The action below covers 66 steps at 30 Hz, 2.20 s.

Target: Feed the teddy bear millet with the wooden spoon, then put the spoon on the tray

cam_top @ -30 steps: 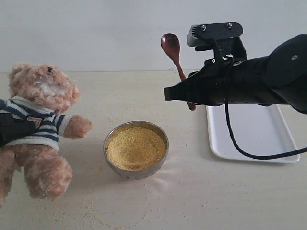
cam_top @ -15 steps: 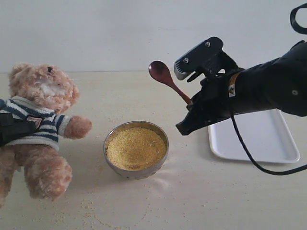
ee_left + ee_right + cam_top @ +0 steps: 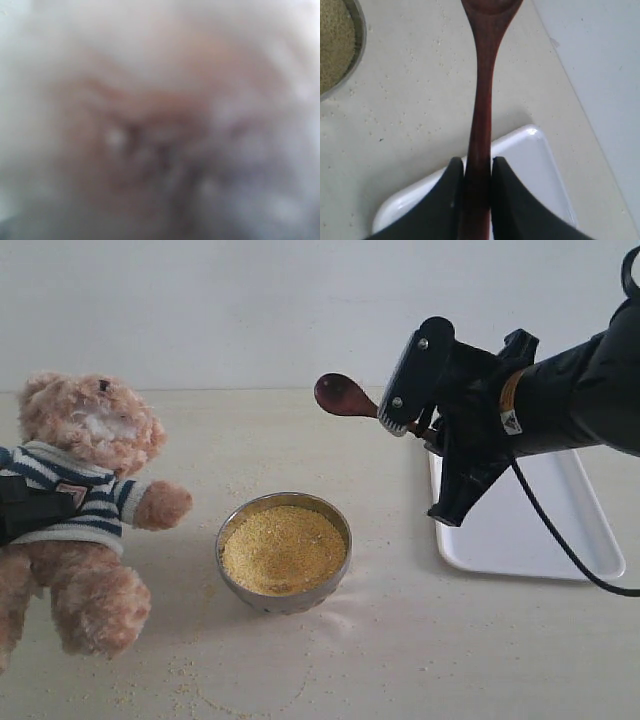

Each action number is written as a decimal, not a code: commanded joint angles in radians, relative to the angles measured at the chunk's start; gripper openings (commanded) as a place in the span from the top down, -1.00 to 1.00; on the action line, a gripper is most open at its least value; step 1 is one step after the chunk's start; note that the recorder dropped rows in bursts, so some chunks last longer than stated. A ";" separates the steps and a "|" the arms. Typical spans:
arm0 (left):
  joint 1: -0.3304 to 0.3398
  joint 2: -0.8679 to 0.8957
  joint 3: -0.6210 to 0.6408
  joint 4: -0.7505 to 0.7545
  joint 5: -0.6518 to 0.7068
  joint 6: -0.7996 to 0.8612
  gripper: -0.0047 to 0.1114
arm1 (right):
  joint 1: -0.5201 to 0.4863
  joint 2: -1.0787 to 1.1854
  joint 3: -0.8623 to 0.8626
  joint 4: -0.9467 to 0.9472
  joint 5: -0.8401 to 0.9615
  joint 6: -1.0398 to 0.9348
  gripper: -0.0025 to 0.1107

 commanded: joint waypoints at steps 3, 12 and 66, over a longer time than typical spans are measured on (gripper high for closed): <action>0.001 -0.002 0.000 -0.019 0.026 0.005 0.83 | -0.002 -0.008 -0.005 -0.520 0.038 0.577 0.96; 0.001 -0.002 0.000 -0.019 0.026 0.005 0.83 | -0.002 -0.008 -0.001 -1.002 -0.153 0.801 0.96; 0.001 -0.002 0.000 -0.019 0.026 0.005 0.83 | -0.002 -0.037 -0.003 -0.748 -0.301 0.541 0.96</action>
